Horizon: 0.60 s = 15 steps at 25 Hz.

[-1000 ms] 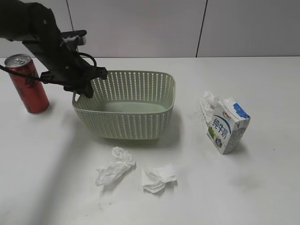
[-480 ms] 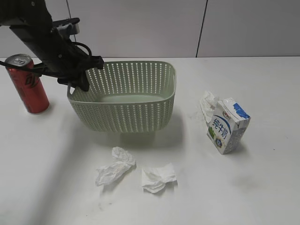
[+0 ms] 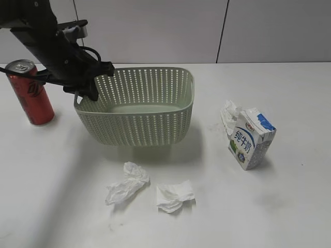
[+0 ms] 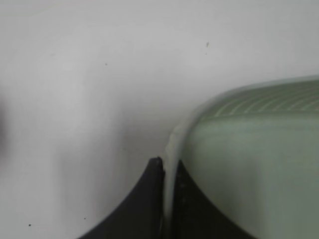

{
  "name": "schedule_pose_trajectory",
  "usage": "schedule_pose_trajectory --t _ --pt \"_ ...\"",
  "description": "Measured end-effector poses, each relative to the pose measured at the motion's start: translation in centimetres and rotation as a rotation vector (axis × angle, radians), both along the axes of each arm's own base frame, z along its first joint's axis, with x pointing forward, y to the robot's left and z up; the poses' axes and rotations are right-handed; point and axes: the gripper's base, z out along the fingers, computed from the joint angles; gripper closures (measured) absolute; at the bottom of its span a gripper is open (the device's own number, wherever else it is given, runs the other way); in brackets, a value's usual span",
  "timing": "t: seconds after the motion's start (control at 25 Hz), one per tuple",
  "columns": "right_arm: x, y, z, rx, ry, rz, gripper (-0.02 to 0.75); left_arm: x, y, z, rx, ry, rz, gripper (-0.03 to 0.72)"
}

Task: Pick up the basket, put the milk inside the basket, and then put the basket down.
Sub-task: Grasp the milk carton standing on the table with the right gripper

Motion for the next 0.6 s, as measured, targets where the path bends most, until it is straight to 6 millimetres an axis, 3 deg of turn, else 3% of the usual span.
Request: schedule_pose_trajectory --t 0.32,0.44,0.6 --pt "10.8 1.3 2.2 0.024 0.286 0.104 0.146 0.0 0.0 0.0 -0.001 0.001 0.001 0.688" --pt "14.1 2.3 2.0 0.034 0.386 0.157 0.146 0.0 0.0 0.0 -0.001 0.001 0.001 0.688" --pt "17.2 5.2 -0.4 -0.012 0.544 0.265 0.144 0.0 0.0 0.0 -0.002 0.003 0.001 0.688"
